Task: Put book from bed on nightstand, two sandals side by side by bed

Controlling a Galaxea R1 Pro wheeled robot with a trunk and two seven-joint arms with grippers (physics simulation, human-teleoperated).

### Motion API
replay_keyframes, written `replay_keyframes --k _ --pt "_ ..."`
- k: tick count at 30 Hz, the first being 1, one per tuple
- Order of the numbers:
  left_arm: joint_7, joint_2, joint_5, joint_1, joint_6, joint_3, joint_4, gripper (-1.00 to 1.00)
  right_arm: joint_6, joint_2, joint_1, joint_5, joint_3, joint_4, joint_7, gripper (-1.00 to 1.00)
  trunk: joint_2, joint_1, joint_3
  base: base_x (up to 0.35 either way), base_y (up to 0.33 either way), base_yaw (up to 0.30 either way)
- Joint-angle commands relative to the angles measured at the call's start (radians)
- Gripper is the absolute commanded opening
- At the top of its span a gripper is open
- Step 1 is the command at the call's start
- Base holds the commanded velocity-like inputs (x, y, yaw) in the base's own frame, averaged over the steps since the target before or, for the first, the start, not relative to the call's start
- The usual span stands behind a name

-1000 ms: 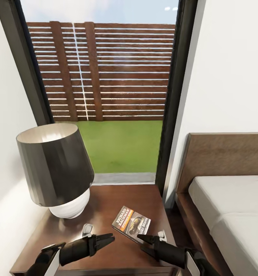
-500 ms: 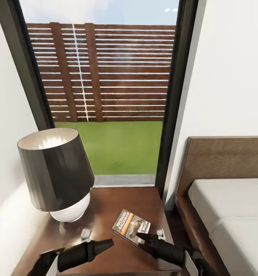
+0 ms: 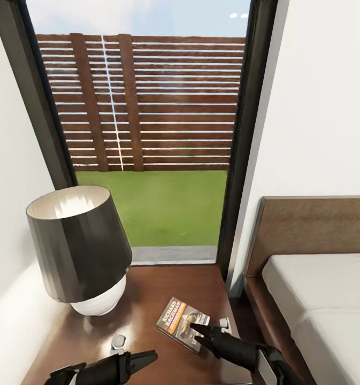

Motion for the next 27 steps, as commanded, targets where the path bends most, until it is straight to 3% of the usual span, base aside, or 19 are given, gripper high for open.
replay_keyframes --k 1,14,15,27 --pt "-0.001 0.001 0.005 0.000 0.010 -0.001 0.000 1.00 0.002 0.001 -0.001 0.002 -0.005 0.000 0.003 1.00 0.007 -0.004 0.002 0.000 0.000 0.000" --pt "-0.002 0.002 0.004 0.000 0.010 -0.001 0.000 1.00 -0.070 0.001 -0.001 0.002 -0.006 -0.001 0.003 1.00 0.098 -0.054 0.043 0.000 0.000 0.000" --pt "-0.002 0.002 0.004 0.000 0.010 -0.001 0.000 1.00 -0.537 0.001 -0.001 0.002 -0.006 -0.001 0.004 1.00 0.105 -0.058 0.046 0.000 0.000 0.000" --pt "-0.003 0.002 0.003 0.000 0.010 -0.001 0.000 1.00 -0.537 0.001 -0.001 0.002 -0.008 -0.001 0.004 1.00 0.189 -0.104 0.084 0.000 0.000 0.000"
